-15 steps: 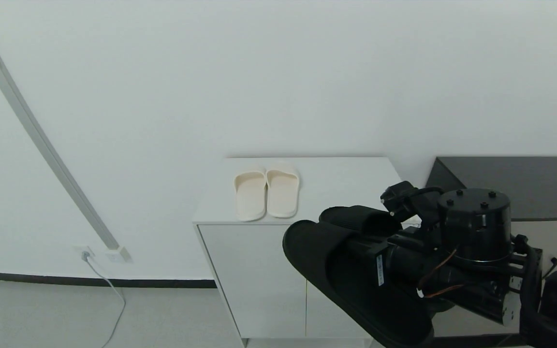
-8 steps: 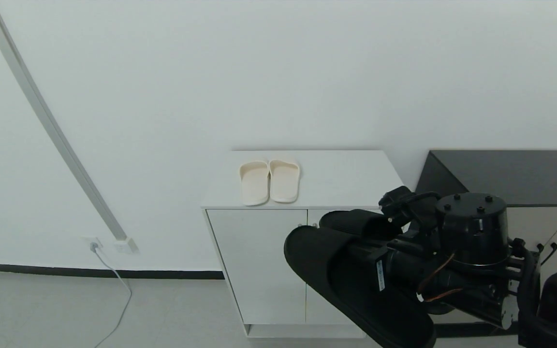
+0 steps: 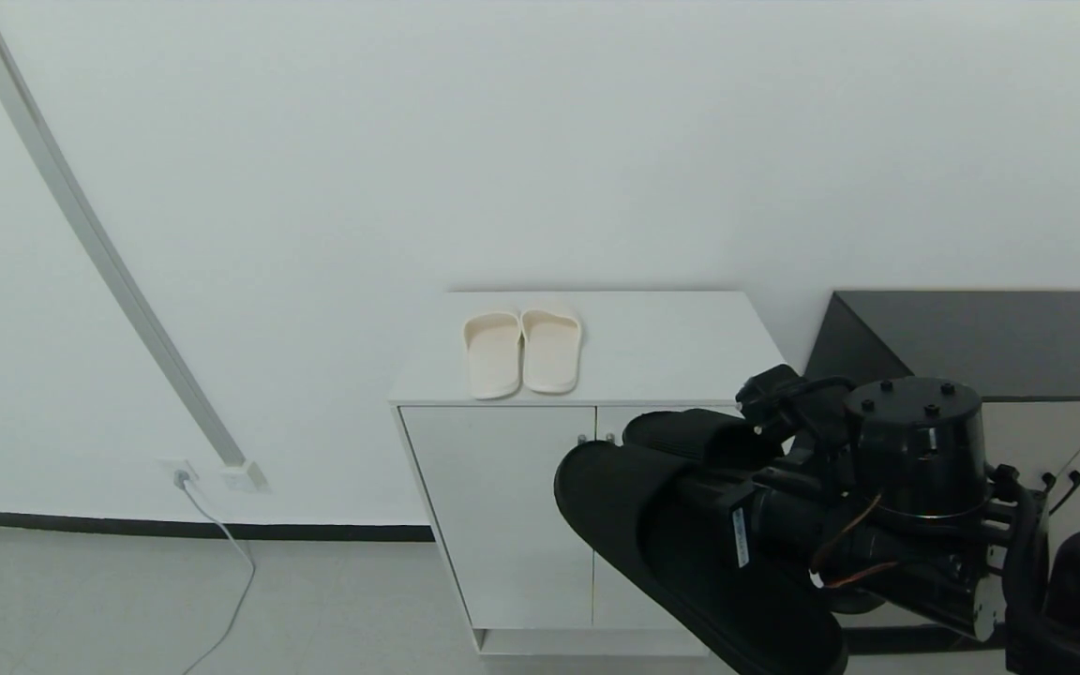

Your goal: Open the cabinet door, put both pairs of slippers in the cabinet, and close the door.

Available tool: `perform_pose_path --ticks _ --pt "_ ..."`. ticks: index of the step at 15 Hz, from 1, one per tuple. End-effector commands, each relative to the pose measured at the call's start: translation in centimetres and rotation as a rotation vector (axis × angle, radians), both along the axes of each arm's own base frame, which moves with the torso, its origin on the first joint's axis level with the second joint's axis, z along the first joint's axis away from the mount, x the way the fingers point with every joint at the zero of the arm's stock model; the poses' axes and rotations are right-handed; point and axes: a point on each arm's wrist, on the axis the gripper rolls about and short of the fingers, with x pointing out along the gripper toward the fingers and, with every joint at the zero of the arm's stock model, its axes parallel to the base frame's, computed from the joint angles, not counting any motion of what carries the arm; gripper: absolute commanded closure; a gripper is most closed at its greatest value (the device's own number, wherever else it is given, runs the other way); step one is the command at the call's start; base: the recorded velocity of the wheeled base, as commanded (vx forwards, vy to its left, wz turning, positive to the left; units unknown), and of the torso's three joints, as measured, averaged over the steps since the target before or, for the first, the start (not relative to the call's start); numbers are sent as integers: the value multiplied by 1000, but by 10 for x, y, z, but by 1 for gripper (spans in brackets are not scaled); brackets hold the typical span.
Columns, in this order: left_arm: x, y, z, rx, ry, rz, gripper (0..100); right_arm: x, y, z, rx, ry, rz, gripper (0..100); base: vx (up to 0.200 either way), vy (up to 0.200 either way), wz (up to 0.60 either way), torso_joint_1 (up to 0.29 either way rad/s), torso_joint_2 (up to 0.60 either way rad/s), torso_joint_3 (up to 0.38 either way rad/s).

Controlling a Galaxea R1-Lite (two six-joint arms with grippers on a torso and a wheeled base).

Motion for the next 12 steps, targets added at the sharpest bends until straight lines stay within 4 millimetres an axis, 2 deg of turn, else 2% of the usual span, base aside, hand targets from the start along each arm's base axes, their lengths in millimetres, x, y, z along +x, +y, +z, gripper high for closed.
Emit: perform_pose_path --ticks 1,8,12 --pt "0 0 0 0 1 1 100 -1 0 -2 -6 5 1 100 0 0 0 0 0 0" --pt "0 0 0 0 1 3 100 -1 0 -2 -7 3 -2 100 0 0 0 0 0 0" --pt "0 0 0 1 1 1 100 -2 0 -3 -12 6 2 100 0 0 0 -129 289 159"
